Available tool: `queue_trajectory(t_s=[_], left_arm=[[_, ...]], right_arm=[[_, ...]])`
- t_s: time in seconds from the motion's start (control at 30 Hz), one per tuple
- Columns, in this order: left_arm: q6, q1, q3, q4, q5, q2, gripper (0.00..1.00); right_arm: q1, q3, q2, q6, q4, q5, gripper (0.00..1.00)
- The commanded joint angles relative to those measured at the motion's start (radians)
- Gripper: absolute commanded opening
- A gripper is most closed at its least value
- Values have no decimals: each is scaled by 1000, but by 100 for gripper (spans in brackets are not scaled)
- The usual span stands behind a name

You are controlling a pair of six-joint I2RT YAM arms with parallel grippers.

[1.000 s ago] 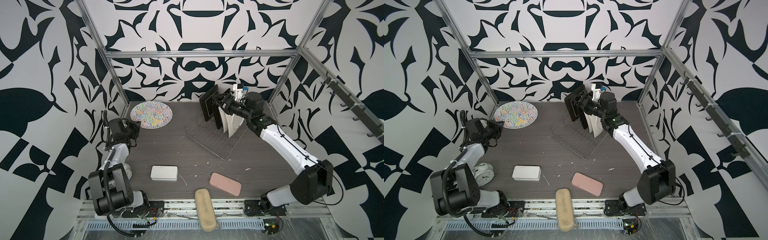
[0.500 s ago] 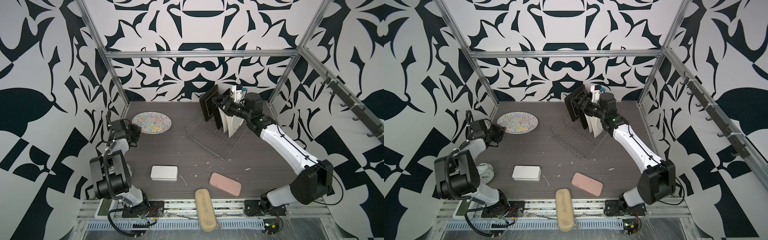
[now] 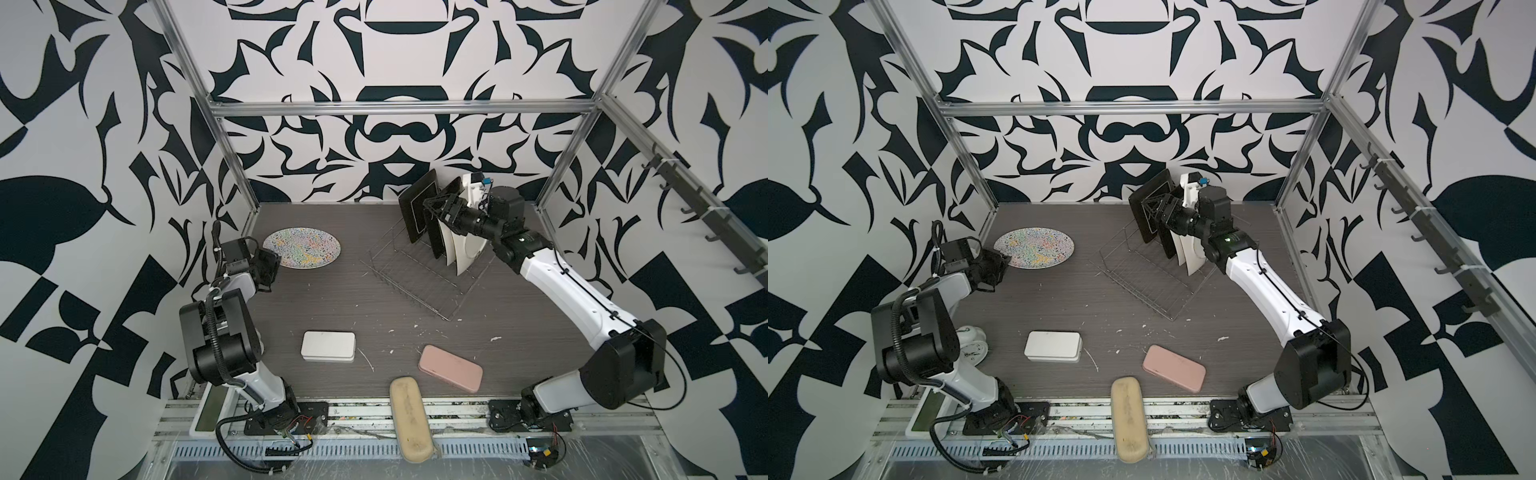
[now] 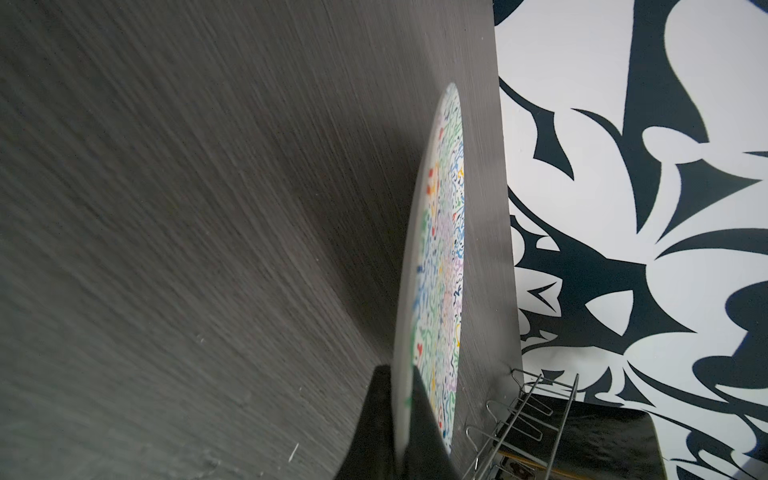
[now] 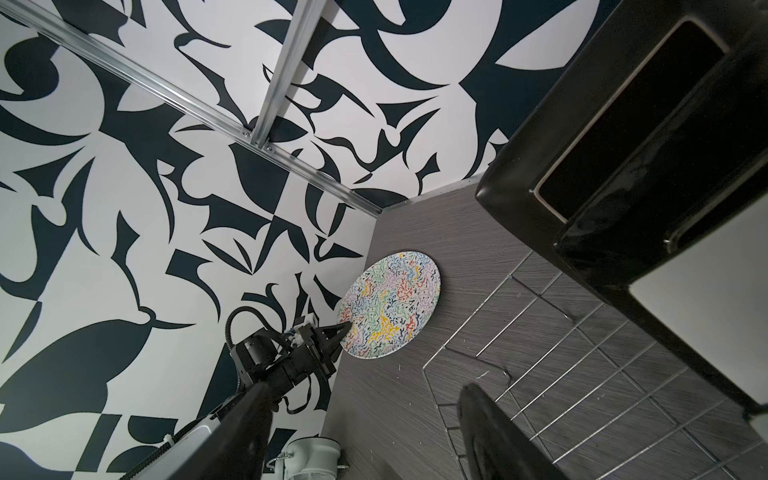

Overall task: Unload the plates from the dish rack
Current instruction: 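Lay the speckled plate flat on the table with the left gripper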

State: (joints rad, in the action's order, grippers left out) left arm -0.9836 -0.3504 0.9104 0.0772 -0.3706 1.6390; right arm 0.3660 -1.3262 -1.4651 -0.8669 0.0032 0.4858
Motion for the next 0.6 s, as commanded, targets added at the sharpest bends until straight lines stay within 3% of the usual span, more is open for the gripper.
queue_trajectory(t_s=[0.0, 0.57], left_arm=[[10, -39, 21, 45, -46, 3, 0], [-4, -65, 61, 68, -99, 63, 0]], right_arm=[[-4, -4, 17, 19, 26, 4, 74], [-4, -10, 32, 35, -4, 3, 74]])
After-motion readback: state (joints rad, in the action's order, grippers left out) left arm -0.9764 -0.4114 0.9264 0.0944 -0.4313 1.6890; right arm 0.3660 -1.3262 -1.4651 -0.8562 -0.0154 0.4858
